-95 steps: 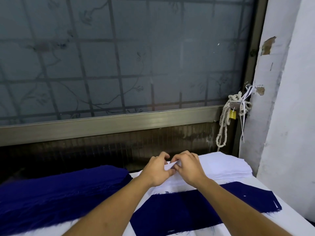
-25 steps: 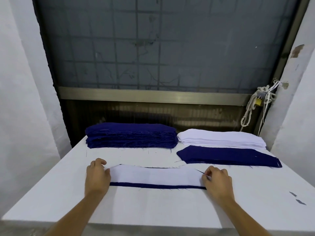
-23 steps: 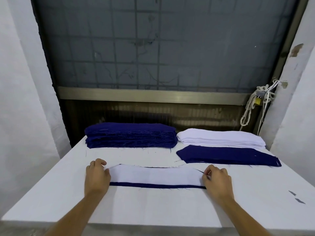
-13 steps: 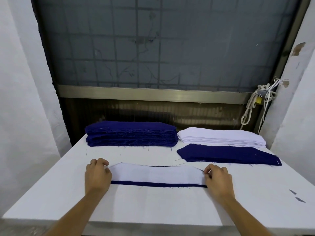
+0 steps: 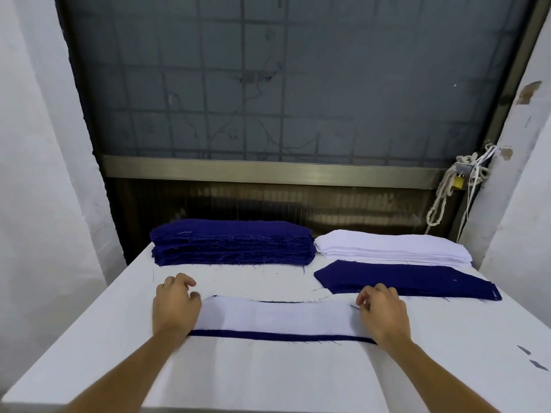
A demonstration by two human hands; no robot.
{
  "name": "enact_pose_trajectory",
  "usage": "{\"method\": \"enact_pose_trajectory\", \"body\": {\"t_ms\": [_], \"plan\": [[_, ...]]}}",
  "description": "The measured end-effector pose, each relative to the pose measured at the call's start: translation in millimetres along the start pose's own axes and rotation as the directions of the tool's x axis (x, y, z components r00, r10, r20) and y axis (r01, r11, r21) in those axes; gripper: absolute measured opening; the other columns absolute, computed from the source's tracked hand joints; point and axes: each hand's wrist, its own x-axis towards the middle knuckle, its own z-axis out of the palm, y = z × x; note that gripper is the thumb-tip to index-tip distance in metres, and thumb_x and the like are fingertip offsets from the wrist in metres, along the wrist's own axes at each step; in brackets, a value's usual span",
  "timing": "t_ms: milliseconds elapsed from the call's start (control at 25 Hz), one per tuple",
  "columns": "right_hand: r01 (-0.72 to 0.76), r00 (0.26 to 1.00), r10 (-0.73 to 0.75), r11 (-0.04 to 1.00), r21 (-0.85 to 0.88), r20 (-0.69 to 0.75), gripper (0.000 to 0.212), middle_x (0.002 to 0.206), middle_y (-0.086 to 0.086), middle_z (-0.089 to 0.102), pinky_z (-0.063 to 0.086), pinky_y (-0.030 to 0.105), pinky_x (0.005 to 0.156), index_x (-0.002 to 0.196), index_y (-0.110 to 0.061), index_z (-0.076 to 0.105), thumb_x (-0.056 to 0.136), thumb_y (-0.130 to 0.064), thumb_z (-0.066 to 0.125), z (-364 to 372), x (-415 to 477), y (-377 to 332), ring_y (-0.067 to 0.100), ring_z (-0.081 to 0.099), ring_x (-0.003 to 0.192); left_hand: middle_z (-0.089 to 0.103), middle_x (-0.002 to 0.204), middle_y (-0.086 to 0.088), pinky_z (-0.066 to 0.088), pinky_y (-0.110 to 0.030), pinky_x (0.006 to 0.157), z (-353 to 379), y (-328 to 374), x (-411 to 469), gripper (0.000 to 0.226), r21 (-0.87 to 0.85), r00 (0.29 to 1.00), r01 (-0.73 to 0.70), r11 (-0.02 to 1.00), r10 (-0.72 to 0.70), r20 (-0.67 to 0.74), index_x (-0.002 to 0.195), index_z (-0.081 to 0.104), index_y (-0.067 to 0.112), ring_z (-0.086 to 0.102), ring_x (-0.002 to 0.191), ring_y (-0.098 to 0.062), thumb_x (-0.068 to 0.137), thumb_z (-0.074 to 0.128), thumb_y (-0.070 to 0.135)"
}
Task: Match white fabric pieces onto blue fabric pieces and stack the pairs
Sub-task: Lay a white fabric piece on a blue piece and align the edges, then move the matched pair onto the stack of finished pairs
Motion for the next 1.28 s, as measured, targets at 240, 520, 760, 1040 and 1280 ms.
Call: {"method": "enact_pose_trajectory", "body": {"t_ms": [240,520,760,1040,1280], "plan": [[0.079,0.996,-0.079,0.997,0.016,-0.030,0.017,0.094,-0.011,0.061,0.041,0.030,0.077,0.091,-0.029,0.064,0.094,-0.016,0.055,-9,68,-49,0.013,0.048,0.096,0.061,0.104,-0.003,0.054,-0.044,0.085,-22,37,95,0.011,-0.037,0.985,-0.168,0.985,0.166,-0.041,0.106,0.062,0.016,0.057,0.097,-0.024,0.096,0.062,0.015],[0.189,0.981,-0.194,0.973,0.136,0.026,0.010,0.095,-0.010,0.061,0.051,0.033,0.086,0.094,-0.030,0.062,0.099,-0.024,0.056,14,149,-123,0.013,0.054,0.096,0.060,0.114,-0.002,0.054,-0.036,0.089,-12,44,182,0.018,0.044,0.971,-0.197,0.979,0.189,0.148,0.119,0.061,0.018,0.060,0.097,-0.016,0.103,0.054,0.025],[0.219,0.961,-0.235,0.969,0.115,0.148,0.032,0.125,-0.005,0.058,0.042,0.040,0.104,0.128,-0.027,0.059,0.100,-0.042,0.054,52,199,-154,0.017,0.053,0.118,0.060,0.127,-0.005,0.052,-0.040,0.100,17,26,226,0.029,0.154,0.940,-0.186,0.970,0.131,0.315,0.131,0.059,0.018,0.060,0.110,-0.020,0.105,0.050,0.028],[0.227,0.966,-0.237,0.969,0.101,0.108,0.035,0.135,-0.005,0.053,0.035,0.038,0.111,0.133,-0.029,0.056,0.100,-0.040,0.056,78,216,-161,0.016,0.046,0.127,0.067,0.094,0.002,0.055,-0.038,0.094,28,18,251,0.005,0.153,0.898,-0.186,0.971,0.105,0.427,0.101,0.066,0.022,0.064,0.091,-0.013,0.098,0.064,0.026],[0.196,0.979,-0.202,0.968,0.153,0.019,0.035,0.130,-0.006,0.061,0.035,0.036,0.108,0.135,-0.029,0.053,0.100,-0.026,0.058,82,216,-171,0.017,0.046,0.125,0.046,0.113,0.008,0.043,-0.032,0.090,25,17,241,0.007,0.216,0.840,-0.458,0.862,0.340,0.422,0.098,0.048,0.029,0.045,0.105,-0.014,0.105,0.047,0.027]]}}
